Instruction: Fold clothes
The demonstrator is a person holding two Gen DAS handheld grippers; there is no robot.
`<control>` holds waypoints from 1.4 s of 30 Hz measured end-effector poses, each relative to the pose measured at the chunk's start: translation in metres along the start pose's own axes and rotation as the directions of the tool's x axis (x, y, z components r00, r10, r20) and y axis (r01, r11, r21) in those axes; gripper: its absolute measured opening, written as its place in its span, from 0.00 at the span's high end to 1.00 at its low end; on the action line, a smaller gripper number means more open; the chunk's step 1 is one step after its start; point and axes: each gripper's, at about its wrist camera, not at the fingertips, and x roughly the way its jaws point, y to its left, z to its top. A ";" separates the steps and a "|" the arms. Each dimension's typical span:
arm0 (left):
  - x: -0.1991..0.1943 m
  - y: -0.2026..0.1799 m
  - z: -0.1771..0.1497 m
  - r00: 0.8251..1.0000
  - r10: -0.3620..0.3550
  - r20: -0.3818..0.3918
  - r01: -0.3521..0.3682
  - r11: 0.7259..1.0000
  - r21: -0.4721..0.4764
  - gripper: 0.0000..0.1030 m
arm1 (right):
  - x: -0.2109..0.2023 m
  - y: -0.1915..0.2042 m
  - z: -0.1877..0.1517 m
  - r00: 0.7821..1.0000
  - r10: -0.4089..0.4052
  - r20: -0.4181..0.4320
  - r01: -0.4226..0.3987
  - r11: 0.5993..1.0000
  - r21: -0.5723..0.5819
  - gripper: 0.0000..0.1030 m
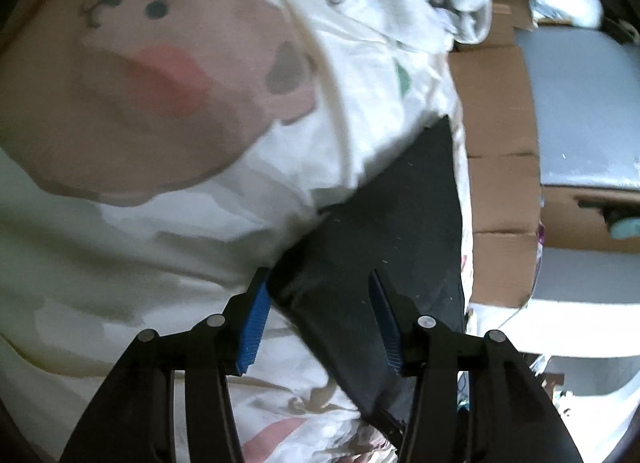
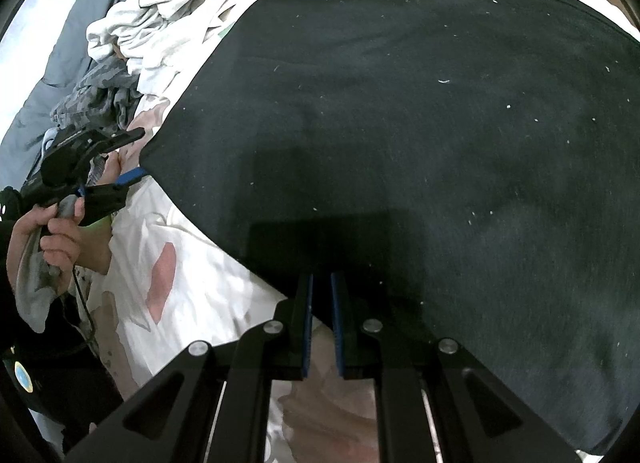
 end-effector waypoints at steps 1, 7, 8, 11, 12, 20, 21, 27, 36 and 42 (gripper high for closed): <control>-0.001 -0.003 -0.001 1.000 -0.002 -0.003 0.002 1.000 0.011 0.52 | 0.000 -0.001 -0.001 1.000 0.002 0.002 -0.002 1.000 0.004 0.93; 0.000 -0.009 0.000 1.000 -0.001 -0.020 0.003 0.998 0.064 0.52 | -0.004 -0.005 -0.003 1.000 0.012 0.005 -0.012 1.000 0.013 0.93; 0.001 -0.008 0.001 1.000 0.007 -0.016 -0.006 0.998 0.067 0.52 | -0.004 -0.006 -0.004 1.000 0.013 0.005 -0.013 1.000 0.013 0.93; 0.006 0.000 0.004 1.000 0.029 -0.006 -0.028 0.998 0.063 0.52 | -0.006 -0.007 -0.005 1.000 0.017 0.007 -0.017 1.000 0.023 0.93; 0.007 0.003 0.005 1.000 0.028 -0.004 -0.028 0.998 0.059 0.52 | -0.006 -0.007 -0.005 1.000 0.018 0.008 -0.018 0.999 0.026 0.93; 0.006 0.008 0.006 0.998 0.059 0.011 -0.059 0.993 0.097 0.86 | -0.011 -0.005 -0.002 0.999 0.022 0.023 -0.023 0.999 0.028 0.93; 0.004 0.008 0.005 0.998 0.057 0.009 -0.058 0.993 0.102 0.87 | -0.011 -0.005 -0.001 0.999 0.026 0.026 -0.027 0.999 0.030 0.93; -0.011 -0.012 0.008 0.998 0.049 0.027 -0.052 0.987 0.153 0.95 | -0.017 0.000 0.002 0.997 0.061 0.042 -0.062 0.998 0.031 0.93; -0.027 -0.054 0.009 0.999 0.002 0.034 -0.009 0.977 0.212 0.96 | 0.005 0.001 0.000 0.997 0.074 -0.008 -0.074 0.996 0.042 0.94; -0.032 -0.084 0.004 1.000 -0.015 0.019 0.010 0.967 0.254 0.97 | 0.004 -0.002 -0.001 0.996 0.093 -0.011 -0.092 0.994 0.053 0.94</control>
